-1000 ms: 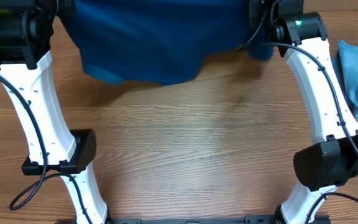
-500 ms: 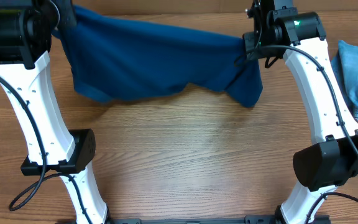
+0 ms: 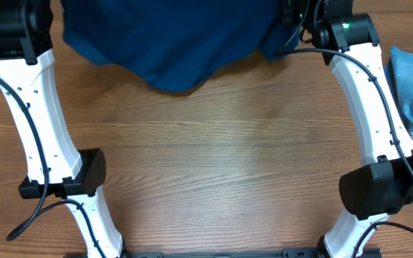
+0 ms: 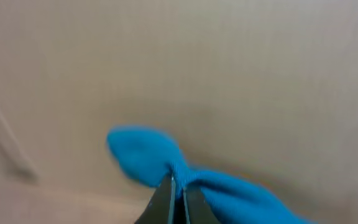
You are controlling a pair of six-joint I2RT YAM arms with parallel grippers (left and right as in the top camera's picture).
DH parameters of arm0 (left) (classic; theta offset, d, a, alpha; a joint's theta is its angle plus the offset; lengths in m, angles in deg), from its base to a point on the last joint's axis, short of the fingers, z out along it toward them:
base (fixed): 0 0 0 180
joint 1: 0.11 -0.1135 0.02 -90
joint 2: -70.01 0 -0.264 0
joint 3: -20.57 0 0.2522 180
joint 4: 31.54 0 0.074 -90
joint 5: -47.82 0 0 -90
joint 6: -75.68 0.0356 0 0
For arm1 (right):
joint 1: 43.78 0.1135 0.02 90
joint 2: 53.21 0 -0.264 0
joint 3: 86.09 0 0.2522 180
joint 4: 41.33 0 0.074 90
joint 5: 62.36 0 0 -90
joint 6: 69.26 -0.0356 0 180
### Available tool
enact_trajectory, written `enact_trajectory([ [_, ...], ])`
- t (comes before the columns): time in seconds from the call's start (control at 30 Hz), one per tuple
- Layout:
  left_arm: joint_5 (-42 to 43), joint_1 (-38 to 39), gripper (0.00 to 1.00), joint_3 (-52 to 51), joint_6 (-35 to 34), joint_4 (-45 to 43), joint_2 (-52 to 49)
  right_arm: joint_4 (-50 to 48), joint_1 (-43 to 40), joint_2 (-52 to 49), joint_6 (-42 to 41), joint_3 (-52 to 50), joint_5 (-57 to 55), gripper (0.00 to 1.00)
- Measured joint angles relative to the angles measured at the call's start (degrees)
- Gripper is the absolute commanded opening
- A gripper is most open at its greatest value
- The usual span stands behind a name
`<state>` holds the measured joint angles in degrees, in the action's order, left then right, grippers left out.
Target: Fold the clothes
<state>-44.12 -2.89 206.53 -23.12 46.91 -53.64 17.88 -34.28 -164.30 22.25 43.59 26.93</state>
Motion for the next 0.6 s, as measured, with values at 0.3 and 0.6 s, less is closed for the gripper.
enact_trajectory([
  [0.3, 2.3, 2.1, 0.48, -0.3, -0.6, 23.6, 0.2, 25.7, 0.8, 0.0, 1.5, 0.0, 3.9, 0.36],
  [0.6, 2.6, 2.9, 0.57, -0.3, -1.6, 32.0, 3.0, 29.0, 3.4, 0.2, 2.8, 0.0, 5.4, 0.74],
])
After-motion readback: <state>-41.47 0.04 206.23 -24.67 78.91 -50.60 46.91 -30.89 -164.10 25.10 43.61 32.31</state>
